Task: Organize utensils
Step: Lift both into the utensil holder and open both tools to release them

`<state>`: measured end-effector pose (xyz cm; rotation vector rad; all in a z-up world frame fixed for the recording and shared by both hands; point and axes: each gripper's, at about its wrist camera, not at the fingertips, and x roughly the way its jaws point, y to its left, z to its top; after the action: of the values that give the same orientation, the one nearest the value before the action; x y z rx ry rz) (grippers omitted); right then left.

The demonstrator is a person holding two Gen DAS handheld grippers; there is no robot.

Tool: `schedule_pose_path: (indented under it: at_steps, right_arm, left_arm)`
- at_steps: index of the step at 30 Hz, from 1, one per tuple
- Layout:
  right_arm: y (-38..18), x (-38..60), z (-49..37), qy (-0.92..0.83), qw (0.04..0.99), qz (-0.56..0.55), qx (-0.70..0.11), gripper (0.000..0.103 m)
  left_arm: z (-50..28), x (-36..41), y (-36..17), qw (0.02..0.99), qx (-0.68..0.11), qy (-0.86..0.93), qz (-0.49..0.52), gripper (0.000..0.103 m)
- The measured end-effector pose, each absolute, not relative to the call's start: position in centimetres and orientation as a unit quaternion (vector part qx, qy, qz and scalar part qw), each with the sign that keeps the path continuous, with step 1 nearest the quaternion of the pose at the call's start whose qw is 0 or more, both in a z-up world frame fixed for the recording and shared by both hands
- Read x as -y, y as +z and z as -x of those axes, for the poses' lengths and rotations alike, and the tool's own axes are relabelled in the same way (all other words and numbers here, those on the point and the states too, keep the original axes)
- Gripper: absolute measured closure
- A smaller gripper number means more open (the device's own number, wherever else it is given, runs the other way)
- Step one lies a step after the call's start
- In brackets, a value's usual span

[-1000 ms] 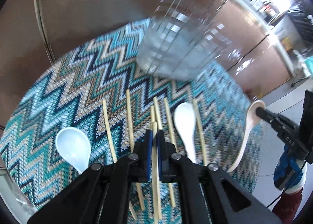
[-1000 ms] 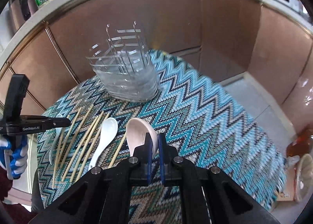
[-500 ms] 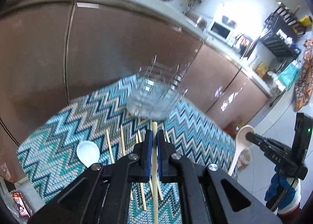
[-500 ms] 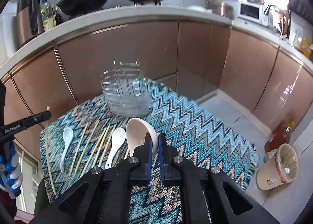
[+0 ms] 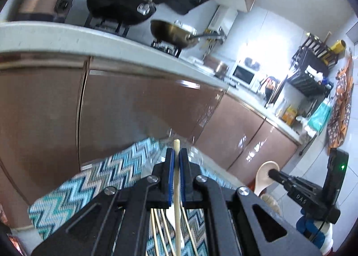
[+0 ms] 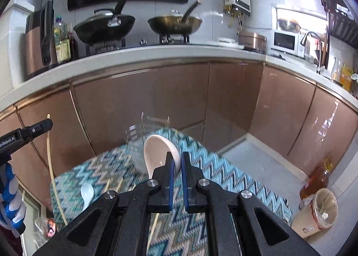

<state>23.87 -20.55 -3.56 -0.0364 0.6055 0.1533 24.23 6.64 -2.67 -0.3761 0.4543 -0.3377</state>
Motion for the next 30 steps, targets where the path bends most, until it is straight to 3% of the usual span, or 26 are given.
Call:
schedule_pose_path:
  at_steps: [8,18,30]
  right_arm:
    - [-2.0,20.3,-28.4,0.072,0.968,0.0,-0.242,0.097]
    - [-3.8,19.5,-34.4,0.038,0.984,0.005,-0.176,0.097]
    - [-12.1,17.3,-38.5,-0.012,0.989,0.025,-0.148,0.096]
  left_arm:
    - [-29.3,-8.0,0.7,0.949,-0.154,-0.169,0.219,0.099]
    - [-36.5,-3.9,2.0,0.966,-0.089,-0.13,0.207,0.099]
    - [-41.7,2.3,-5.7,0.989,-0.062,-0.045,0.124,0.099]
